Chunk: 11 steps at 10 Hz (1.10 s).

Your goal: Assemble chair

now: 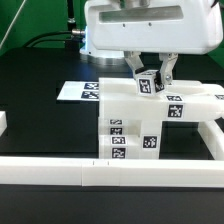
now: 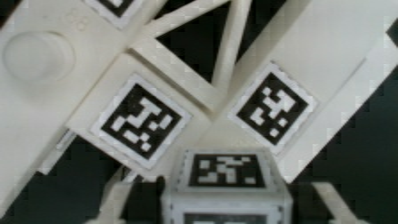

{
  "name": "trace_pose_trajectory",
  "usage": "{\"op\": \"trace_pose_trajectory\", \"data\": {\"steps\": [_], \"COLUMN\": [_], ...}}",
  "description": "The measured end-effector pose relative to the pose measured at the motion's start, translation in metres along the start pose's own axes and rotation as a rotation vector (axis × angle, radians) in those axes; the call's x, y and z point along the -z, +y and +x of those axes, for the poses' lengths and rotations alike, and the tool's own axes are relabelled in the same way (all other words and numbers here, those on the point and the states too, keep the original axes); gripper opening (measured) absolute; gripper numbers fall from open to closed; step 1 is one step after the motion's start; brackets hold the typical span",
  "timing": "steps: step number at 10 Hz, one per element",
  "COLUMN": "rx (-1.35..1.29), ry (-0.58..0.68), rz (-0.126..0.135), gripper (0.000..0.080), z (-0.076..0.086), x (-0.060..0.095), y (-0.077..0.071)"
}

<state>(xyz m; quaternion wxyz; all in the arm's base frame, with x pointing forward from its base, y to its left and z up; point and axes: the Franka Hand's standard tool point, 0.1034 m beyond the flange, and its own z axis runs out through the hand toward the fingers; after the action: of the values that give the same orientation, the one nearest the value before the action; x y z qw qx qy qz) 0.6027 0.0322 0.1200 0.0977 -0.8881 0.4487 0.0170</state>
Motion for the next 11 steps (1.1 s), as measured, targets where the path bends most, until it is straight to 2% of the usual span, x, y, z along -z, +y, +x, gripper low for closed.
{"op": "trace_pose_trajectory", "data": {"steps": [3, 4, 5, 6, 7, 9, 10, 11], "rx": [-0.039, 0.004, 0.045, 0.072, 0.18, 0.321, 0.491, 0.643], "ry": [-0.002, -0.001, -0.001, -0.001, 0.0, 0.0, 0.002, 0.004], "rz": [0.003, 0.002, 0.003, 0.003, 0.002, -0.004, -0.025, -0.034], "gripper": [0.0297, 0.0479, 0.0592, 0.0592, 0.0638, 0.0646, 0.0649, 0.0649], "z": [-0.0009, -0.0009, -0.0013, -0.0012, -0.001, -0.0011, -0.0012, -0.0009], "x": [-0.0004, -0.0004, -0.0004, -0.0005, -0.0005, -0.0005, 0.0005, 0.0013], "y": [-0.0007, -0.0008, -0.0013, -0.0012, -0.001, -0.0006, -0.0004, -0.0013]}}
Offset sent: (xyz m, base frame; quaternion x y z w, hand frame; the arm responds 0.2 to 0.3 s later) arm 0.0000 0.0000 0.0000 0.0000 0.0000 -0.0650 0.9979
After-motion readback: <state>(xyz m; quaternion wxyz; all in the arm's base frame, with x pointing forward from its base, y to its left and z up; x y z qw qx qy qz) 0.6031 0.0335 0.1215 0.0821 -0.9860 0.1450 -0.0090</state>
